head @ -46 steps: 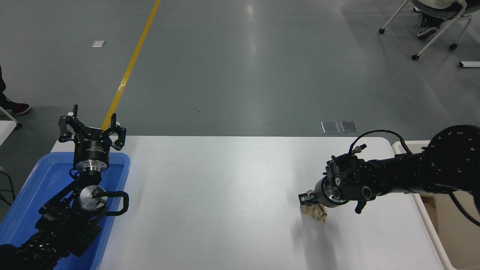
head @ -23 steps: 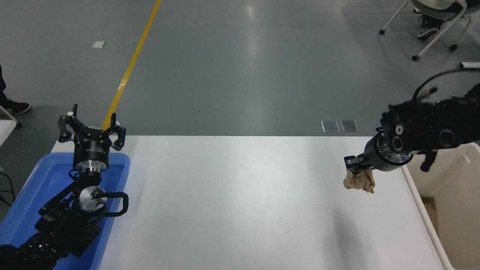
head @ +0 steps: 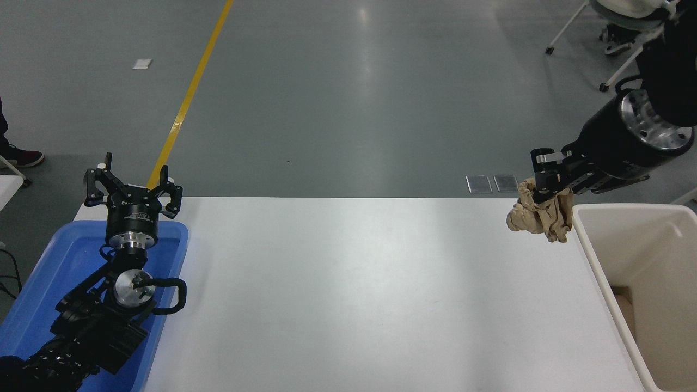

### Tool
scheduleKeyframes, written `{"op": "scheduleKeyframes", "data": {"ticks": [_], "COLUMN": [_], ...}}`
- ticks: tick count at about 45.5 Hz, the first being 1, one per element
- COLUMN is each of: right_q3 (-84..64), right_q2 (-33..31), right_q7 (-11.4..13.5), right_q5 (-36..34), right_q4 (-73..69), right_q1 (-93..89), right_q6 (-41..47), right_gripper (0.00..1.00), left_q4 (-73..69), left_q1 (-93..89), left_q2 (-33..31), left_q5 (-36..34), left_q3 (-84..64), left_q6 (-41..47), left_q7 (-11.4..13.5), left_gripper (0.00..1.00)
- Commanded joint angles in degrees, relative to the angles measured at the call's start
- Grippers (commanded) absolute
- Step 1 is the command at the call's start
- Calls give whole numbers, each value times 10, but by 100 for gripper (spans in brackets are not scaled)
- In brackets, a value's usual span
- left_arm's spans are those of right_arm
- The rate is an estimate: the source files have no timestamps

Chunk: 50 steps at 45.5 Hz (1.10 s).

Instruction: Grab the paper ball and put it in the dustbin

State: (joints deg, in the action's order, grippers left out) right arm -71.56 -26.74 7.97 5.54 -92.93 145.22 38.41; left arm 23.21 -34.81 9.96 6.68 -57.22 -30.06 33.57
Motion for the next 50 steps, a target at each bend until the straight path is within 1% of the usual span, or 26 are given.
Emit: {"op": "scheduleKeyframes", "data": {"ticks": [1, 6, 10, 14, 19, 23, 28, 31, 36, 39, 44, 46, 50], "right_q3": [-49, -92, -135, -175, -185, -173, -106, -31, 132, 237, 355, 392, 429], "right_q2": [-3, -20, -60, -100, -172, -206, -233, -242, -248, -247, -229, -207, -165], "right_q7": [1, 0, -1, -1, -1, -3, -6, -6, -5, -2, 0, 2, 3], "right_q5": [-3, 51, 126, 197, 238, 245, 244, 237, 234, 235, 230, 215, 164], "right_q4": [-1, 5, 8, 36, 127, 229, 366, 441, 531, 578, 644, 661, 686], "right_q1": [30, 25, 9, -30, -142, -269, -450, -560, -715, -808, -915, -950, -1001], "right_q6": [11, -7, -44, -99, -160, -207, -279, -299, -305, -308, -316, -323, -345], "right_gripper": [0, 0, 0, 0, 0, 0, 0, 0, 0, 0, 0, 0, 0], "left_q4": [1, 0, 0, 0, 0, 0, 0, 0, 0, 0, 0, 0, 0], "left_q1": [0, 0, 0, 0, 0, 0, 0, 0, 0, 0, 0, 0, 0], "left_q2": [0, 0, 0, 0, 0, 0, 0, 0, 0, 0, 0, 0, 0], "left_q5": [0, 1, 0, 1, 1, 1, 1, 1, 1, 1, 2, 2, 2], "left_q3": [0, 0, 0, 0, 0, 0, 0, 0, 0, 0, 0, 0, 0], "left_q6": [0, 0, 0, 0, 0, 0, 0, 0, 0, 0, 0, 0, 0], "left_q7": [0, 0, 0, 0, 0, 0, 0, 0, 1, 1, 1, 1, 1], "left_gripper": [99, 99, 99, 99, 99, 99, 99, 99, 99, 99, 99, 99, 99]}}
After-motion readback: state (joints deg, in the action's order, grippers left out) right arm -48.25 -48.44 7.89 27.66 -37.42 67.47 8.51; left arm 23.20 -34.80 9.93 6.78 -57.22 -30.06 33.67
